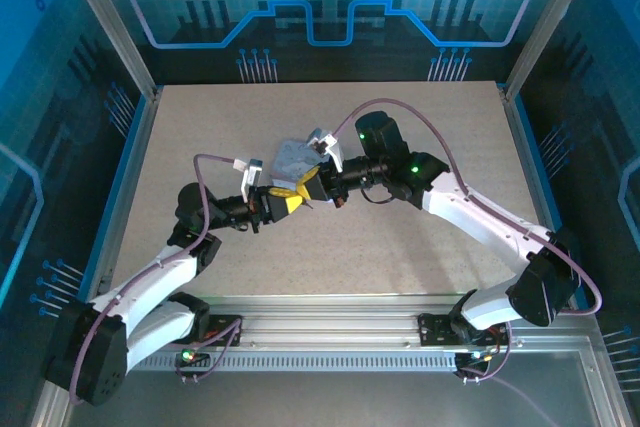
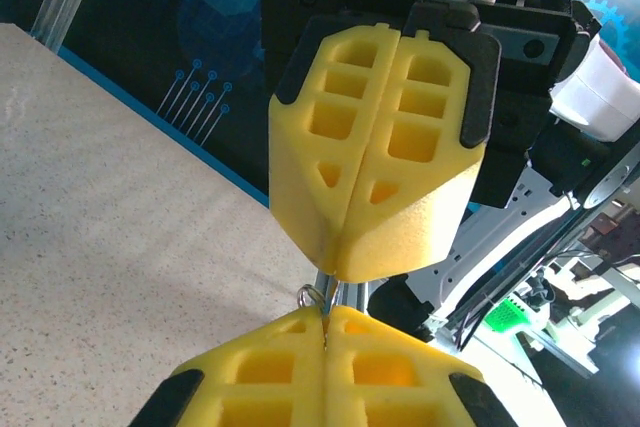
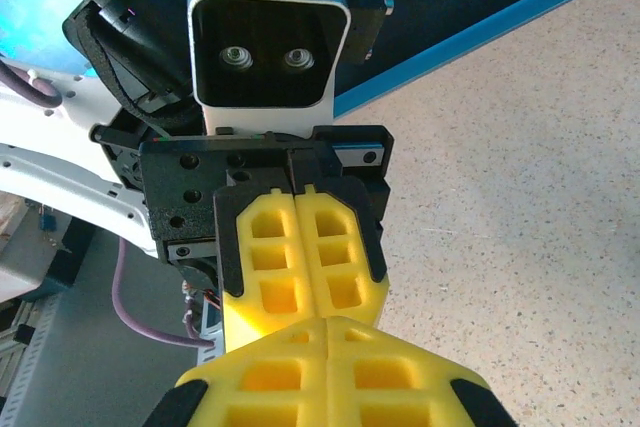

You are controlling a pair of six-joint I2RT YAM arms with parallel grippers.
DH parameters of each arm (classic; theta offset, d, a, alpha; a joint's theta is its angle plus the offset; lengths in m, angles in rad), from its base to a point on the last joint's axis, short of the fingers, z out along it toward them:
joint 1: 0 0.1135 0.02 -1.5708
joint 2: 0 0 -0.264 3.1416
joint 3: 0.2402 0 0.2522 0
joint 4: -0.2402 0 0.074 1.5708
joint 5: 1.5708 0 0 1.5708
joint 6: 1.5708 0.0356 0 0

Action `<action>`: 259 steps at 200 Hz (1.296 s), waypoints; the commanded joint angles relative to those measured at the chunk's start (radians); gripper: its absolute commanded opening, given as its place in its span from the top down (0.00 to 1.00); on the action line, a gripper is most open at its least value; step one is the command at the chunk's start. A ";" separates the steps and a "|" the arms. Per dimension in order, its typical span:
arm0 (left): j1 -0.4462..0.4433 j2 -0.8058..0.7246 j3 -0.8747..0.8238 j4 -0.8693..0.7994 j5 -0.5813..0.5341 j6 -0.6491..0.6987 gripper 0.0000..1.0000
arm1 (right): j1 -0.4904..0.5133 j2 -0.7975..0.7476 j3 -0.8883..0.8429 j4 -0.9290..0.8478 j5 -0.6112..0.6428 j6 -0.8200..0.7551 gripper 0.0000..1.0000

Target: Unlock a padlock with a key

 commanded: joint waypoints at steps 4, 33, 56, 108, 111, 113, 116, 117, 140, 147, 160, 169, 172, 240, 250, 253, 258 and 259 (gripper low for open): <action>0.006 -0.023 -0.010 0.026 -0.004 0.017 1.00 | 0.008 -0.021 -0.027 0.056 0.041 0.051 0.88; 0.008 -0.086 -0.027 -0.104 -0.068 0.075 1.00 | 0.005 -0.037 -0.018 0.041 0.147 0.119 0.45; 0.007 -0.191 -0.028 -0.380 -0.188 0.188 1.00 | -0.005 -0.048 -0.007 0.022 0.217 0.189 0.36; 0.006 -0.521 -0.034 -0.936 -0.598 0.313 1.00 | 0.034 0.026 -0.041 -0.016 0.541 0.372 0.40; 0.006 -0.534 -0.033 -0.962 -0.621 0.309 1.00 | 0.045 0.037 -0.043 -0.013 0.557 0.376 0.40; 0.007 -0.542 -0.032 -0.975 -0.637 0.306 1.00 | 0.052 0.045 -0.044 -0.012 0.571 0.378 0.41; 0.006 -0.553 -0.030 -0.999 -0.664 0.300 1.00 | 0.063 0.058 -0.045 -0.012 0.594 0.383 0.41; 0.006 -0.557 -0.030 -1.005 -0.670 0.299 1.00 | 0.066 0.062 -0.045 -0.012 0.602 0.384 0.42; 0.006 -0.595 -0.047 -1.086 -0.787 0.231 1.00 | 0.161 0.202 -0.004 -0.059 0.817 0.459 0.52; 0.006 -0.594 -0.056 -1.090 -0.795 0.220 1.00 | 0.194 0.261 0.032 -0.099 0.891 0.487 0.54; 0.006 -0.586 -0.065 -1.095 -0.795 0.204 1.00 | 0.263 0.389 0.145 -0.217 1.055 0.546 0.55; 0.007 -0.583 -0.069 -1.095 -0.789 0.202 1.00 | 0.306 0.485 0.243 -0.315 1.156 0.580 0.57; 0.007 -0.582 -0.069 -1.095 -0.788 0.202 1.00 | 0.318 0.514 0.279 -0.356 1.190 0.598 0.57; 0.006 -0.584 -0.023 -1.167 -0.760 0.293 1.00 | 0.348 0.784 0.519 -0.580 1.415 0.847 0.54; 0.006 -0.583 -0.031 -1.159 -0.754 0.298 1.00 | 0.346 0.791 0.513 -0.567 1.431 0.854 0.54; 0.007 -0.583 -0.034 -1.157 -0.754 0.299 1.00 | 0.346 0.793 0.511 -0.561 1.433 0.854 0.54; 0.006 -0.583 -0.039 -1.151 -0.753 0.301 1.00 | 0.344 0.799 0.512 -0.556 1.439 0.855 0.54; 0.007 -0.584 -0.040 -1.151 -0.753 0.302 1.00 | 0.344 0.799 0.512 -0.556 1.441 0.855 0.54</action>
